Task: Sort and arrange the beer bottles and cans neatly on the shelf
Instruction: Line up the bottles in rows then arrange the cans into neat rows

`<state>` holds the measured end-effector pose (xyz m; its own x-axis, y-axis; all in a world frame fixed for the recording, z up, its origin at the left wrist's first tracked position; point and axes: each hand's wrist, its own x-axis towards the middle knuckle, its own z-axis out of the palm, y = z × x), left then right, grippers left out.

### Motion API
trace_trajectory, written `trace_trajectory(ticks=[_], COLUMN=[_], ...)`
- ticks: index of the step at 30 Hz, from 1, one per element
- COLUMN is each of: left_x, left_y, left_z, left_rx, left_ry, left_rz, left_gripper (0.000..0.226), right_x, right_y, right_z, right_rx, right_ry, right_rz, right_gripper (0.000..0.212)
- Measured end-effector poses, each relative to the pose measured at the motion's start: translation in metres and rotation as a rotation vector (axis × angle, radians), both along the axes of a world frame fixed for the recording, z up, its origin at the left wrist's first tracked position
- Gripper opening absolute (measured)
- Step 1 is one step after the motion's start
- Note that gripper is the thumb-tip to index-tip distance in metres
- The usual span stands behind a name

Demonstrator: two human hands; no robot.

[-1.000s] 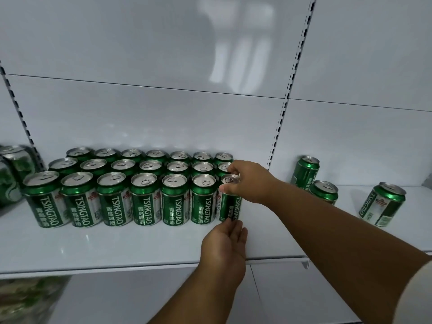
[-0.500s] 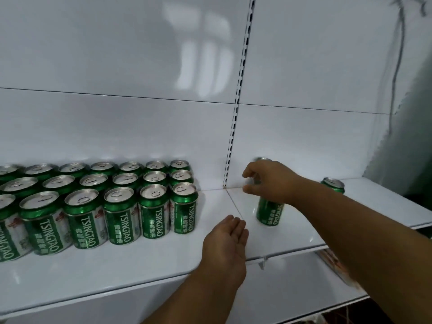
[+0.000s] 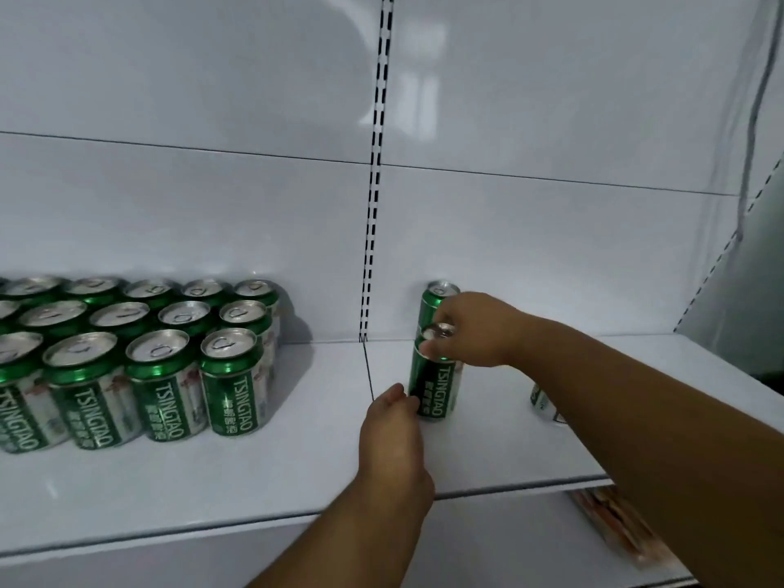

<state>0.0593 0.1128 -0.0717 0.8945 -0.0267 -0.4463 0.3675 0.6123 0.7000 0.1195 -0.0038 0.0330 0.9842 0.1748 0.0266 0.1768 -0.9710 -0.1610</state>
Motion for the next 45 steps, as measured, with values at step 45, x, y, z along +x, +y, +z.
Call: trace_trajectory(ticks=[45], left_x=[0.099], left_y=[0.081], left_z=[-0.017], left_rx=[0.004], left_ry=[-0.093], left_rz=[0.26], left_gripper=[0.05], right_x=[0.128], right_y=[0.149], right_z=[-0.056], right_rx=[0.426], right_ry=[-0.229], right_rz=[0.018], right_gripper=[0.048])
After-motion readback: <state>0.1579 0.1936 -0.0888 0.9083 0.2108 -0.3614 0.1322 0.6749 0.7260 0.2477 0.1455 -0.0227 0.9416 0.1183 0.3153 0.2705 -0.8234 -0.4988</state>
